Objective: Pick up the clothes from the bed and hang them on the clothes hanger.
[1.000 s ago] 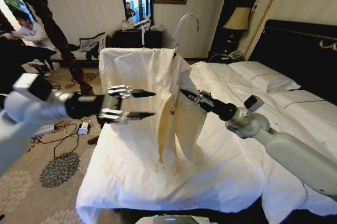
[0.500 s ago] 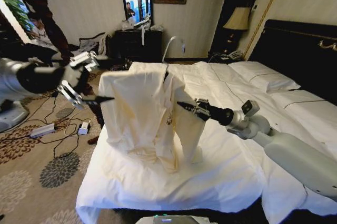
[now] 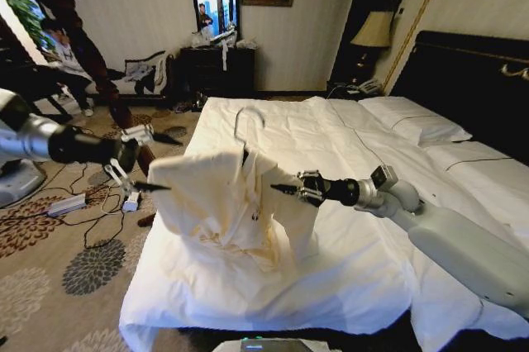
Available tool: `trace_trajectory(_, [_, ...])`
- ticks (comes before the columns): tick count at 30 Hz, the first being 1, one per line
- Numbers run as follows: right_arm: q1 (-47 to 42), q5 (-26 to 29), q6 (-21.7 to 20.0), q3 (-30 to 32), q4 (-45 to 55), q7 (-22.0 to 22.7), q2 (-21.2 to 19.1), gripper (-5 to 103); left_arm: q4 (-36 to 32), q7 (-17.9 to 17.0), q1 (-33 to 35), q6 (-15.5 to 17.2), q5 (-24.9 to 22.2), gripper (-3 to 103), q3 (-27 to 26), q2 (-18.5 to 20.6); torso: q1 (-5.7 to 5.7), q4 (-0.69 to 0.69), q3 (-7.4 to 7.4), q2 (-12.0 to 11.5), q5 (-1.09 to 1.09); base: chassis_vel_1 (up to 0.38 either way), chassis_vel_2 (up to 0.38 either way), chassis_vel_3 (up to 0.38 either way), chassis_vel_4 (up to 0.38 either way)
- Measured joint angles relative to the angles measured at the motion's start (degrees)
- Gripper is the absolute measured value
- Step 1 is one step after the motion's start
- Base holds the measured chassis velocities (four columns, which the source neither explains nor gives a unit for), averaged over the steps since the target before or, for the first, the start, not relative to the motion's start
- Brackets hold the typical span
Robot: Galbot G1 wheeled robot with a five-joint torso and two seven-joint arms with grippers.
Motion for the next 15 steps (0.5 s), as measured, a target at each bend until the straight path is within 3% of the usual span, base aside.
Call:
trace_trajectory(7, [-0.1,-0.9,-0.3,0.1,0.7,-0.5,0.4,18,-1.4,-0.3,0.9,0.3,2.9,102,2.6,-0.5,0.00,0.00,0.00,0.0,0.00,0.000,0.000,0.000,0.000])
trace_trajectory(12, [0.6,-0.9,-0.6,-0.3,1.4,-0.7,0.7,18,-2.0,-0.9,0.9,0.8,4.1,95,4.2,-0.8,0.00,0.00,0.00,0.0,0.00,0.000,0.000,0.000,0.000])
trace_trajectory(15, [0.6,-1.2,-0.7,-0.4,2.1,-0.8,0.9,18,-2.6,-1.4,0.8,1.0,4.5,85,5.1,-1.0,0.00,0.00,0.00,0.0,0.00,0.000,0.000,0.000,0.000])
